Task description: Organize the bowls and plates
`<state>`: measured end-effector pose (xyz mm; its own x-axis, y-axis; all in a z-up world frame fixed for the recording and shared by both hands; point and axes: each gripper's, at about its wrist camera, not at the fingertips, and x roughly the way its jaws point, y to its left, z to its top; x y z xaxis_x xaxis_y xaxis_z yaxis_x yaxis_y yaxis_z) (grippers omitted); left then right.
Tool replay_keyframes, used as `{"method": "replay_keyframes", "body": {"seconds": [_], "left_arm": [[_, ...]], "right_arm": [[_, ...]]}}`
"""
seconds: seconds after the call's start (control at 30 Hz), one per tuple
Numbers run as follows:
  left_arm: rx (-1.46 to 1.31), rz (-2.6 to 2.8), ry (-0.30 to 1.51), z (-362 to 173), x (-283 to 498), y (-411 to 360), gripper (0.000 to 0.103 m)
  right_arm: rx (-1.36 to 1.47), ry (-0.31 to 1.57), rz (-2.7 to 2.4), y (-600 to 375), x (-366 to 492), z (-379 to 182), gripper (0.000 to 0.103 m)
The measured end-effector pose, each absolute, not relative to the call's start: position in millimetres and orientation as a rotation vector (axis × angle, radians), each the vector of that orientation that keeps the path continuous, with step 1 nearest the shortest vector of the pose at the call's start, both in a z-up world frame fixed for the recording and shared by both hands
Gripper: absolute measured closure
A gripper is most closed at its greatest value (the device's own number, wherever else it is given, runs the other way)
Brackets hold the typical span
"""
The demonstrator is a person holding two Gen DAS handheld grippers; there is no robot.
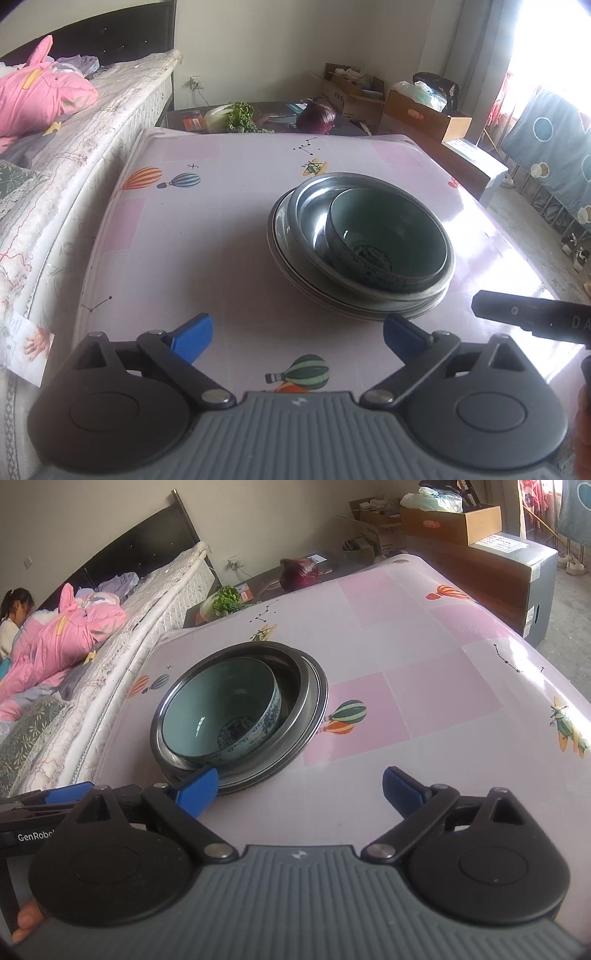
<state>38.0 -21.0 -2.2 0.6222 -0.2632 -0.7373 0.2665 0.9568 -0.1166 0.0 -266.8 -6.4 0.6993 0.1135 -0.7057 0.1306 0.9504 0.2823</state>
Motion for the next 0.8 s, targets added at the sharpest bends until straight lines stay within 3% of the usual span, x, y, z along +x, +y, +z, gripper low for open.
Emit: {"method": "replay_keyframes", "body": {"seconds": [0.27, 0.8], "left_arm": [[0.051, -0.264, 0.780, -8.3, 10.9, -26.3, 0.000], [0.059, -0.119, 0.913, -9.9, 5.5, -27.7, 0.000]], "right_arm": [[0.256, 0.796, -0.030, -247.0, -23.6, -9.1, 0.001], [0.243, 0.805, -0.048, -243.8, -36.4, -16.1, 0.001]]}}
